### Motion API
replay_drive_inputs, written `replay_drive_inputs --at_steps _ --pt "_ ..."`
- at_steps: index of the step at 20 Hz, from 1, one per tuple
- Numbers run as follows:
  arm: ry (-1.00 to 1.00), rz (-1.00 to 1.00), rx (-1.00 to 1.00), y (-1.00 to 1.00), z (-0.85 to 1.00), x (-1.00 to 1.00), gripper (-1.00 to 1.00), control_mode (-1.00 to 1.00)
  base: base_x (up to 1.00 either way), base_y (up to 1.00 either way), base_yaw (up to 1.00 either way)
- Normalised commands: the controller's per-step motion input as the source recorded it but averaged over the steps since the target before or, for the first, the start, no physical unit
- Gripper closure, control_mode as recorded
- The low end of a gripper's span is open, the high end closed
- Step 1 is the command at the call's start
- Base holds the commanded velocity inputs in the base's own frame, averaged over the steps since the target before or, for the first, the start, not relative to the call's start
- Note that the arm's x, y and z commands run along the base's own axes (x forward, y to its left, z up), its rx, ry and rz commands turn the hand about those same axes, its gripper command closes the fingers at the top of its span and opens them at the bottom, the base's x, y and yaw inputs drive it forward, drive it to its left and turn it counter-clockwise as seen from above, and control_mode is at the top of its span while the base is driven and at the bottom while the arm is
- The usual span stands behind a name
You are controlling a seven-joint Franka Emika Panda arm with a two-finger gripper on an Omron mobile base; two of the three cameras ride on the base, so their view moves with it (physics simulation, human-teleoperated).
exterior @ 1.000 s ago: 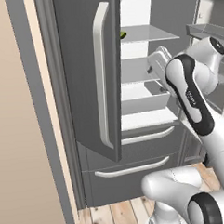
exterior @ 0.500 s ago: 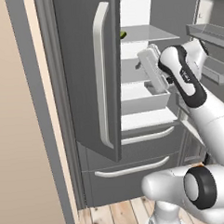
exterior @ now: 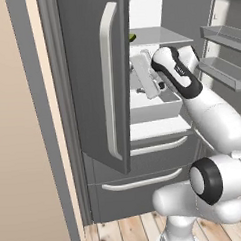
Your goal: There is a bowl on the dining counter. Grab a lemon wedge from the fridge and place it in the bowl. Then get the liquor bottle and glass cup from the cabinet and place them next to the bowl.
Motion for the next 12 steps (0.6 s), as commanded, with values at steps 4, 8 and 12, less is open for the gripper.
replay_drive_inputs --at_steps 4,8,12 --pt "0.04 0.1 0.01 0.68 -0.08 0.09 -1.0 -1.0 0.0 0.0 0.0" --pt "0.0 0.13 0.0 0.74 -0.09 0.0 -1.0 -1.0 0.0 0.0 0.0" --pt "0.01 0.13 0.0 0.78 -0.09 0.0 -1.0 -1.0 0.0 0.0 0.0"
